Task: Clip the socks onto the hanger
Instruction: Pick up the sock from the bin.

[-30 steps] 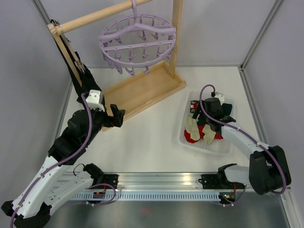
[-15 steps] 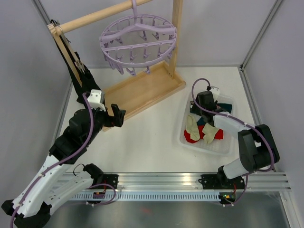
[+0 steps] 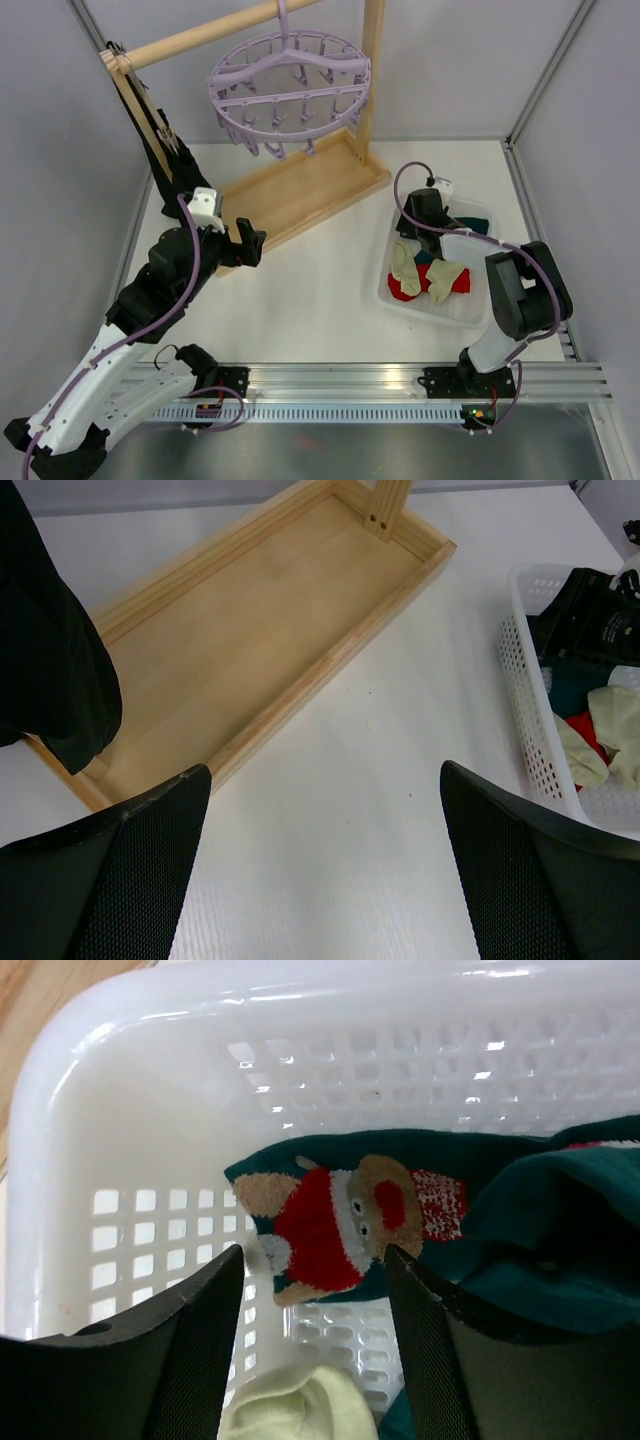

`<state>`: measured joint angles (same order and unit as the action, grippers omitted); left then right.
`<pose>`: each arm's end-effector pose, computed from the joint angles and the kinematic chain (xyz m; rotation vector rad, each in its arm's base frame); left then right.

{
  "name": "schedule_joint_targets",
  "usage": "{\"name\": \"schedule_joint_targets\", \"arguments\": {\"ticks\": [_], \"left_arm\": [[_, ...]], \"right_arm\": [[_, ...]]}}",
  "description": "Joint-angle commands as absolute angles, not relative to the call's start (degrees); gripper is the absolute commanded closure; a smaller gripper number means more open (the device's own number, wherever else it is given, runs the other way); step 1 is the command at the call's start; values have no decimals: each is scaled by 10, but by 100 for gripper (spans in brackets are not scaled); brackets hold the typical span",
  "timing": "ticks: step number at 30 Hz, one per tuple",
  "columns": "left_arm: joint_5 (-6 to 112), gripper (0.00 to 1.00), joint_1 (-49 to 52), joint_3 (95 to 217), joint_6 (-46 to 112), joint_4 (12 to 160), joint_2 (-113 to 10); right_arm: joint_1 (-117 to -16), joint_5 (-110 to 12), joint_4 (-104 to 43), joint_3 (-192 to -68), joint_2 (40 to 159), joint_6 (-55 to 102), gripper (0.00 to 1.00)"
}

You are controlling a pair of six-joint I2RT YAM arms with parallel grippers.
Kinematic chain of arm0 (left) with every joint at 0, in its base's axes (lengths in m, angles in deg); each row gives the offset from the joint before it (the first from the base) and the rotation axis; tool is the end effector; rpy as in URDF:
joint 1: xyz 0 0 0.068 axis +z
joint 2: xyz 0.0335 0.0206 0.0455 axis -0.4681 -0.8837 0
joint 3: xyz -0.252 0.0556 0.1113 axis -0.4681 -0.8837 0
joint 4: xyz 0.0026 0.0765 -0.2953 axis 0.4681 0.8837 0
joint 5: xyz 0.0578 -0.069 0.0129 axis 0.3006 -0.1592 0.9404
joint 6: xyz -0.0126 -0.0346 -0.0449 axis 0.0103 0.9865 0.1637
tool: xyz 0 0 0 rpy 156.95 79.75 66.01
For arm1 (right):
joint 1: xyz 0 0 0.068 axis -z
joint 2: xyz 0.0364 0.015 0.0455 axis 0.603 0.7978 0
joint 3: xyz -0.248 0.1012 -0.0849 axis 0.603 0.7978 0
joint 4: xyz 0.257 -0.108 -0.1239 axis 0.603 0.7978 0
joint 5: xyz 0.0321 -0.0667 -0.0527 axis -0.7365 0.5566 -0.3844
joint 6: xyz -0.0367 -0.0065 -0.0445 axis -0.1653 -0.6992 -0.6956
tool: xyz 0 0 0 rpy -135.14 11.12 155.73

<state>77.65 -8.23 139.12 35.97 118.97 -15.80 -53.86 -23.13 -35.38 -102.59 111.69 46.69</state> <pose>0.1570 -0.1002 0.3920 0.1496 1.8392 -0.3549 0.3574 0.0944 0.1457 0.4165 2.2087 0.0781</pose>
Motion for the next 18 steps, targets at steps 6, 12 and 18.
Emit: {"name": "schedule_joint_targets", "arguments": {"ticks": [6, 12, 18], "left_arm": [[773, 0, -84, 1394, 350, 1175, -164], [772, 0, -84, 1394, 350, 1175, -166], [772, 0, -84, 1394, 351, 1175, -168]], "right_arm": [[-541, -222, -383, -1052, 1159, 463, 38], [-541, -208, -380, -1047, 1155, 467, 51], [-541, -198, -362, -1048, 1125, 468, 69]]}}
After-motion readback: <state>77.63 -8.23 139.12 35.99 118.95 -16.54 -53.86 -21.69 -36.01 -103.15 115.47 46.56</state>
